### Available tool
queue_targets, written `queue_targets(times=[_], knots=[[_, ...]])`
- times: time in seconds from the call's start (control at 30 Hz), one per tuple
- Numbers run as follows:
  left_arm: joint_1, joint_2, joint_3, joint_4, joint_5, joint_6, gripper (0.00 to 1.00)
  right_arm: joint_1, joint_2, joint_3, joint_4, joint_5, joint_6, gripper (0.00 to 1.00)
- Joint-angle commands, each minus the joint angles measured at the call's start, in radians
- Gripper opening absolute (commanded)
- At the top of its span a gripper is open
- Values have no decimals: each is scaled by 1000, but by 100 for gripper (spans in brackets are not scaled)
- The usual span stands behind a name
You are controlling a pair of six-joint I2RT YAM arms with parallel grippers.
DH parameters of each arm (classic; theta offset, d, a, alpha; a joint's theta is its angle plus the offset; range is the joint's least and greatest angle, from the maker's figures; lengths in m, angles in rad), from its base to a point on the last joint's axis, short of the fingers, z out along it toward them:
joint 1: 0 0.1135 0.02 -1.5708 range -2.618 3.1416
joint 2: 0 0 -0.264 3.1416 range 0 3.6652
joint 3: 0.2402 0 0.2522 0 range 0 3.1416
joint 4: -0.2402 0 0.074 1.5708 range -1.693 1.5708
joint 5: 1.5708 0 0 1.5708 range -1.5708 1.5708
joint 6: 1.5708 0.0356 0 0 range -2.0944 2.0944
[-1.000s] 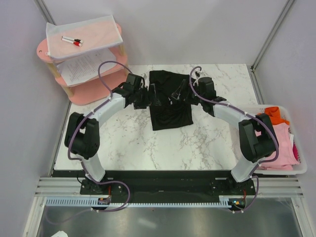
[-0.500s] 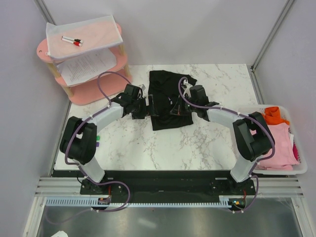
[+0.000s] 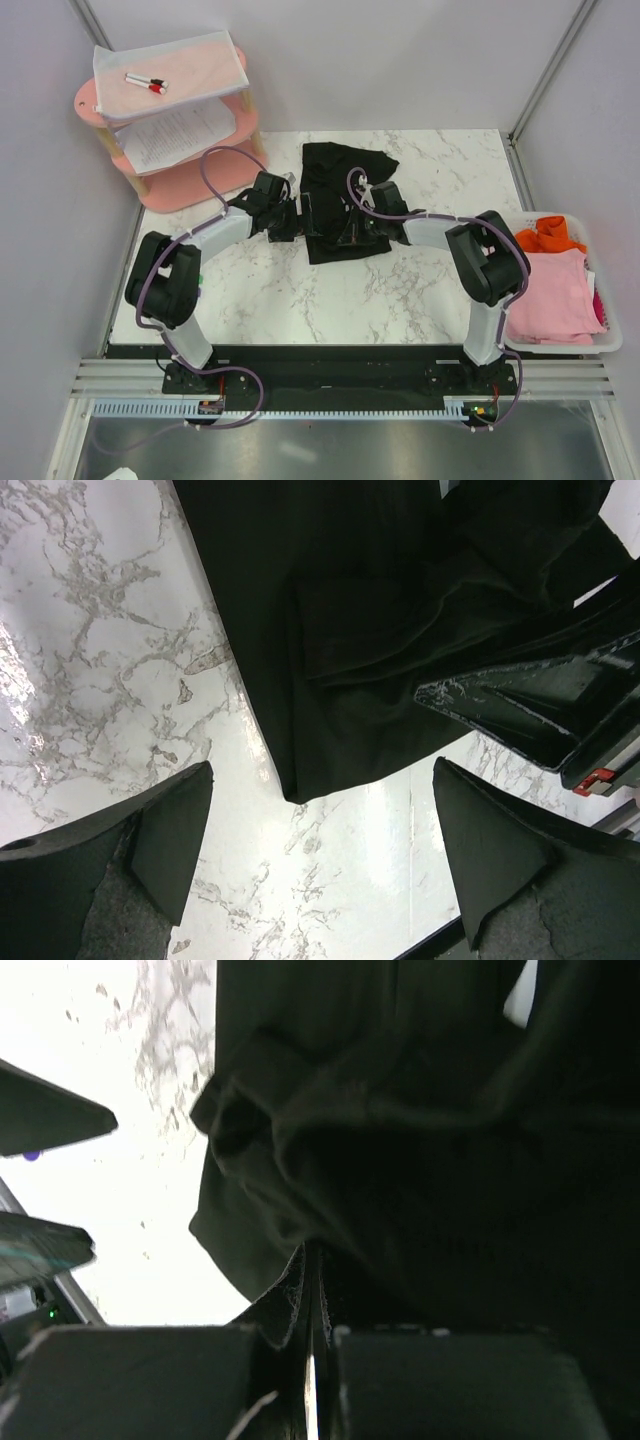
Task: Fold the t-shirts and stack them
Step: Fold the folded rectangular tshirt in 1/3 of the way
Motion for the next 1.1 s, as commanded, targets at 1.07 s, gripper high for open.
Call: queue_targets(times=[1.07], knots=[[-2, 54, -154, 187, 10, -65, 83, -127, -188, 118, -113, 326, -7, 24]])
